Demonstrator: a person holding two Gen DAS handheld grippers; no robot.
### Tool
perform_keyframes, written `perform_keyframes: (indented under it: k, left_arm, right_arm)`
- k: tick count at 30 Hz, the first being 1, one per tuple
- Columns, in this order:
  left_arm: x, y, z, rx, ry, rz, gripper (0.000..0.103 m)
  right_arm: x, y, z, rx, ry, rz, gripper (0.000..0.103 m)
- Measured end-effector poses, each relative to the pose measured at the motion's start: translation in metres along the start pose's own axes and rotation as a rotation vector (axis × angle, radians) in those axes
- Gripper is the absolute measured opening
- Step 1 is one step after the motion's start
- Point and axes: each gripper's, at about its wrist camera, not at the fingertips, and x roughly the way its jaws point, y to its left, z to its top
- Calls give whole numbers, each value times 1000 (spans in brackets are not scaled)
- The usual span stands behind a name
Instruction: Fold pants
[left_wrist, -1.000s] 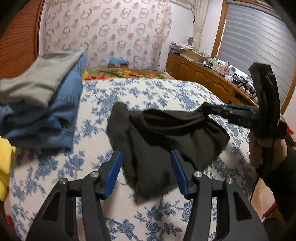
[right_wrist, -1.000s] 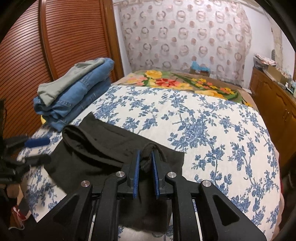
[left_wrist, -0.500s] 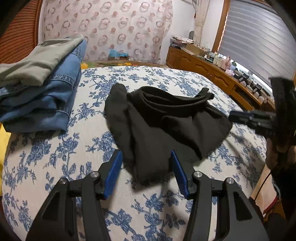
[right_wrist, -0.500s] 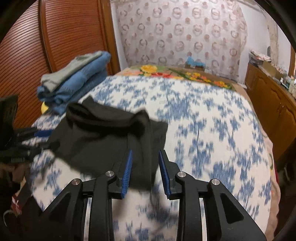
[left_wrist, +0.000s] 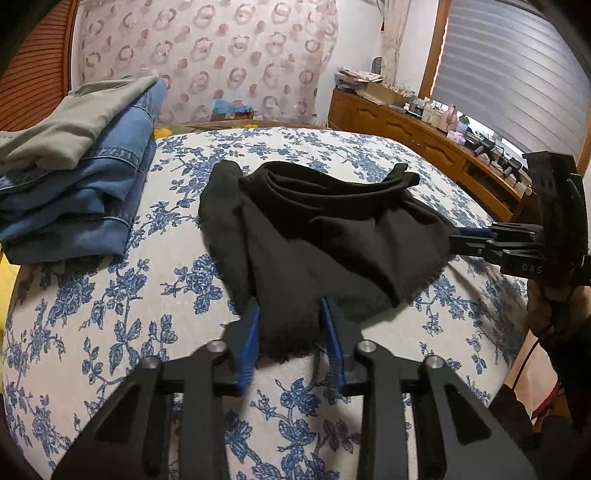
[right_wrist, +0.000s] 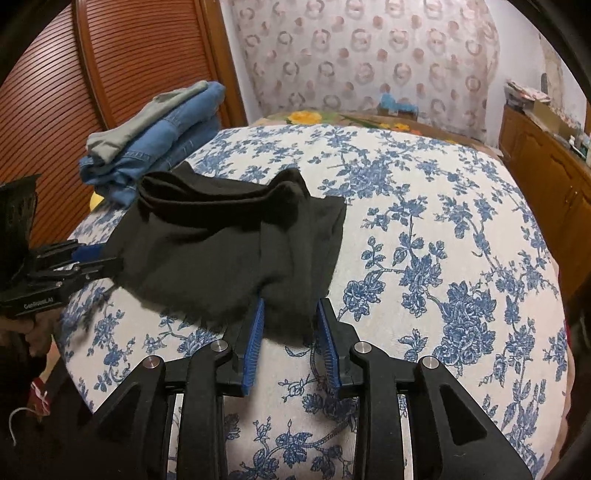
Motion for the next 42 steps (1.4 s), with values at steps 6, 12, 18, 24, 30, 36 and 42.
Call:
perform_keyframes:
  k: [6,12,18,24,30,36,42]
  left_arm:
    - [-6,1,1,2,-23,-3,9]
    - [-20,10,-3,-17,-51,-1,8]
    - [-36,6,-14,-19,-59,-26,8]
    - [-55,-6,-24,-4,-54,-49,8]
    - [-58,-13,-29,8,-34,-37,12]
    - [-53,-9,-27,1,-26,-6,36]
    - [-49,1,-22,-16,-26,-3,50]
  right_arm:
    - [3,0,0,-13,11,23,14]
    - [-10,8,-2,-54,-12,15,4]
    - [-30,15,-11,-55,-43,32,3]
    - [-49,23,-25,-48,-50,65,3]
    - [-59,31,-39,-49,-45,68,4]
    - [-59,34,-46,-48,-32,62,5]
    - [-67,33,-44,-49,-57,41,9]
